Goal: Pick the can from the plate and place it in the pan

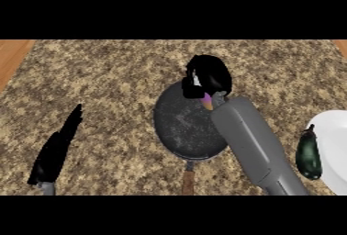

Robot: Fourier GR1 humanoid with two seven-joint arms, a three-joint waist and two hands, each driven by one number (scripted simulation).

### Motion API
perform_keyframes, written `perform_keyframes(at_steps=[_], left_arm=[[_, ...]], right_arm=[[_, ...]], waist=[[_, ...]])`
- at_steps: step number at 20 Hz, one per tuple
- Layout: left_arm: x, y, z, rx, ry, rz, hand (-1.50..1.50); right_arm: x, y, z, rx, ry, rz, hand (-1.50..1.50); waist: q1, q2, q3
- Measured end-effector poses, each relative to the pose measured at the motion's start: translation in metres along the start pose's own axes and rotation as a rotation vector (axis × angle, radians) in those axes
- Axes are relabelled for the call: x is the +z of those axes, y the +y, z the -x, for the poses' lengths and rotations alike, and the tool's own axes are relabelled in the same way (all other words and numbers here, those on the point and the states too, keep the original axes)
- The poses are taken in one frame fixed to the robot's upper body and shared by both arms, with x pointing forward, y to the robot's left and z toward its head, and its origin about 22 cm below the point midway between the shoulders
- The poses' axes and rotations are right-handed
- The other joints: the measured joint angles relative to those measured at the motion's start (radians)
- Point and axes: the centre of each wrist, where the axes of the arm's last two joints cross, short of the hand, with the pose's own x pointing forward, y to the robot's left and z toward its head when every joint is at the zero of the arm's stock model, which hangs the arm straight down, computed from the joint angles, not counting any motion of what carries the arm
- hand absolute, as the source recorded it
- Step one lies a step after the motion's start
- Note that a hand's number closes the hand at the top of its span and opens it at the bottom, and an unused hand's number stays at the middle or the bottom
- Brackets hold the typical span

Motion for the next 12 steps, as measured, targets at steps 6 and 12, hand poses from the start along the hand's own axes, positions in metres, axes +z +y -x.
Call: perform_keyframes(at_steps=[6,12], left_arm=[[-0.003,-0.006,-0.008,0.000,-0.016,0.022,0.00],[-0.007,-0.009,-0.010,0.000,-0.025,0.037,0.00]], right_arm=[[-0.009,0.035,0.019,-0.107,0.083,-0.158,-1.50],[-0.014,0.039,0.028,-0.350,0.143,-0.190,-1.50]], waist=[[0.028,0.006,0.001],[0.044,-0.002,-0.003]])
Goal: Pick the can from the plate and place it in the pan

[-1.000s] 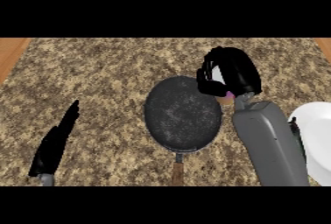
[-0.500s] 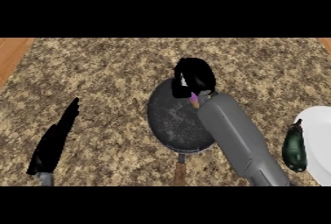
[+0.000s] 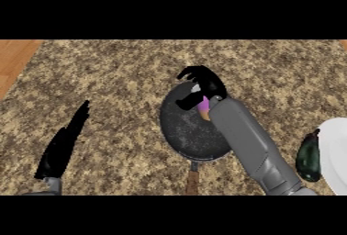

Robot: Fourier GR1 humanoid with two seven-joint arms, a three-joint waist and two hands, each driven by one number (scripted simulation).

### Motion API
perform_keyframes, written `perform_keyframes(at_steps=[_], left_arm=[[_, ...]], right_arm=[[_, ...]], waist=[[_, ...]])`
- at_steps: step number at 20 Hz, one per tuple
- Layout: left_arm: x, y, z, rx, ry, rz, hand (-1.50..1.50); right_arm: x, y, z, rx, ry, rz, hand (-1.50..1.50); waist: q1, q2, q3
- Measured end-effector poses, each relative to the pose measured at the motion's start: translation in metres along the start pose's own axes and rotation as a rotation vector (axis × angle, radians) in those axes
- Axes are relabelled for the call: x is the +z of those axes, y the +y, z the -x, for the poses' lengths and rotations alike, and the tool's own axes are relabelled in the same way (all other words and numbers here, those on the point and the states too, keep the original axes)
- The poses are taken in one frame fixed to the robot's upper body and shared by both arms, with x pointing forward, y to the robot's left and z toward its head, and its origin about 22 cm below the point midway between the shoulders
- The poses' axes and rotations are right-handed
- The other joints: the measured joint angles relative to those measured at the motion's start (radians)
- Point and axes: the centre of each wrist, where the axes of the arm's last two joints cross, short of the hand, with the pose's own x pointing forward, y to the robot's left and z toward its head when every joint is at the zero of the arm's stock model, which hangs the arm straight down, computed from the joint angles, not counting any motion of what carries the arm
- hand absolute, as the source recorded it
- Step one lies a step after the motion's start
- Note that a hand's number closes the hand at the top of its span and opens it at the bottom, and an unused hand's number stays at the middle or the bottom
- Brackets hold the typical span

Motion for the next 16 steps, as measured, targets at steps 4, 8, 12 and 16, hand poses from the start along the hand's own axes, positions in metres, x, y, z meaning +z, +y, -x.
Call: perform_keyframes(at_steps=[4,8,12,16], left_arm=[[-0.001,0.000,-0.001,0.004,0.002,0.002,0.00],[0.000,-0.002,0.002,0.000,0.006,-0.012,0.00],[0.003,0.000,0.001,0.004,0.012,-0.026,0.00],[0.006,0.003,0.007,-0.002,0.030,-0.047,0.00]], right_arm=[[-0.002,0.001,-0.002,-0.144,-0.065,0.086,-1.50],[-0.005,-0.001,-0.001,-0.276,-0.099,0.216,-1.50],[-0.010,-0.009,0.000,-0.390,-0.078,0.351,-1.50],[-0.011,-0.034,0.023,-0.470,-0.037,0.461,-1.50]], waist=[[-0.003,0.002,0.002],[-0.013,0.006,0.003],[-0.026,0.005,0.004],[-0.052,0.001,0.004]])
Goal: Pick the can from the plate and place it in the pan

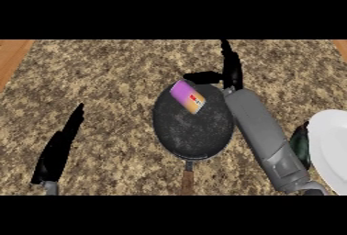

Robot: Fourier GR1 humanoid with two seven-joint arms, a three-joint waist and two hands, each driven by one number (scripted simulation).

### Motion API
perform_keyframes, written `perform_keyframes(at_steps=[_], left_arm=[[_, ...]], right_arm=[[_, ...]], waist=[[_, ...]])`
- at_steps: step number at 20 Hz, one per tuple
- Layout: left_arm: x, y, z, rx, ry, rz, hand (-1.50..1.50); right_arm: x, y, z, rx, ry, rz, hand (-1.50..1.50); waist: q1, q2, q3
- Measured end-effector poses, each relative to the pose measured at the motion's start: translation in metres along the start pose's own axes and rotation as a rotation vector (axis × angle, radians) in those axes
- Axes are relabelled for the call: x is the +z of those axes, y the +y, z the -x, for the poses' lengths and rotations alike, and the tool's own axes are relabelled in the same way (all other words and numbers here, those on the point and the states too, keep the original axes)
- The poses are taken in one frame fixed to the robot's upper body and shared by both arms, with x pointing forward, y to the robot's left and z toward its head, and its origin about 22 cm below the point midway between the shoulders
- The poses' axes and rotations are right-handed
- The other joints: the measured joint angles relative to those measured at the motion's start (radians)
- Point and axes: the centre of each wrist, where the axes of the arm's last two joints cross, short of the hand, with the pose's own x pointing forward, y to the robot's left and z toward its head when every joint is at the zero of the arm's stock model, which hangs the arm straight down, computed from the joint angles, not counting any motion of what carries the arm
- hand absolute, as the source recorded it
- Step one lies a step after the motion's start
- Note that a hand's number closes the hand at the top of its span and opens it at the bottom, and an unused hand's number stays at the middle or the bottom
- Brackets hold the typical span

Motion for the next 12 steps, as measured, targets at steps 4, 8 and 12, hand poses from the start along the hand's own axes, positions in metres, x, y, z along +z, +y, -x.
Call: perform_keyframes(at_steps=[4,8,12], left_arm=[[-0.002,0.007,0.003,0.007,0.015,-0.018,0.00],[0.002,0.008,0.004,0.006,0.016,-0.020,0.00],[0.011,0.007,0.014,0.005,0.017,-0.023,0.00]], right_arm=[[-0.008,-0.048,0.022,-0.047,-0.010,0.062,-1.50],[-0.012,-0.104,0.042,-0.038,-0.046,0.101,-1.50],[-0.002,-0.154,0.063,-0.017,-0.070,0.116,-1.50]], waist=[[-0.020,-0.005,0.000],[-0.027,-0.007,0.000],[-0.031,-0.009,0.000]])
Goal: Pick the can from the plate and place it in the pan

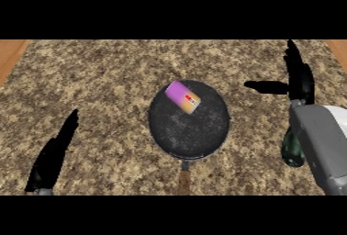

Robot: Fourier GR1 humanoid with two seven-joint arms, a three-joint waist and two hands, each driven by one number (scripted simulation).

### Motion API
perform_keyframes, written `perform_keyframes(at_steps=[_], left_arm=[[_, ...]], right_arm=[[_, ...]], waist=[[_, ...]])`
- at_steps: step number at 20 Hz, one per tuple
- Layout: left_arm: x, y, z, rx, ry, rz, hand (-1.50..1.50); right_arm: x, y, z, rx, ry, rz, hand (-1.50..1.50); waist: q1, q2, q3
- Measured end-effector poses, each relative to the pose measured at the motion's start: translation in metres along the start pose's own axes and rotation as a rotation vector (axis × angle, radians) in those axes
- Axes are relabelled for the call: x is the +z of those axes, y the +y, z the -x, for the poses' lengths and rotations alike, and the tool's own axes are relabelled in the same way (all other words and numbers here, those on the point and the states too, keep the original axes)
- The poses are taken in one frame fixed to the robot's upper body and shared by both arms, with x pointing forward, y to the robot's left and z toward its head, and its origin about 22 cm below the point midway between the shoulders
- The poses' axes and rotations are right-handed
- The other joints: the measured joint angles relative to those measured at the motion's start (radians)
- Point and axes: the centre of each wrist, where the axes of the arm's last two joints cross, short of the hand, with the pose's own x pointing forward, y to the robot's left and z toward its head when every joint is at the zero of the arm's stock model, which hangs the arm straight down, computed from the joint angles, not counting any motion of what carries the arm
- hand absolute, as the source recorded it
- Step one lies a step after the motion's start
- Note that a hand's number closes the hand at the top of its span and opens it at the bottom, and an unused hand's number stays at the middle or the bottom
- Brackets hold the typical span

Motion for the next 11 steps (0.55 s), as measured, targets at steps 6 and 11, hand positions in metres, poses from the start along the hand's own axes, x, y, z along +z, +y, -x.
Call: perform_keyframes(at_steps=[6,11], left_arm=[[-0.004,0.004,-0.006,0.001,0.002,0.001,0.00],[-0.004,0.004,-0.007,-0.001,0.001,0.000,0.00]], right_arm=[[0.001,-0.088,0.013,0.012,-0.019,0.006,-1.50],[0.012,-0.135,0.025,0.017,-0.025,-0.010,-1.50]], waist=[[0.001,0.001,0.000],[0.003,0.002,0.000]])
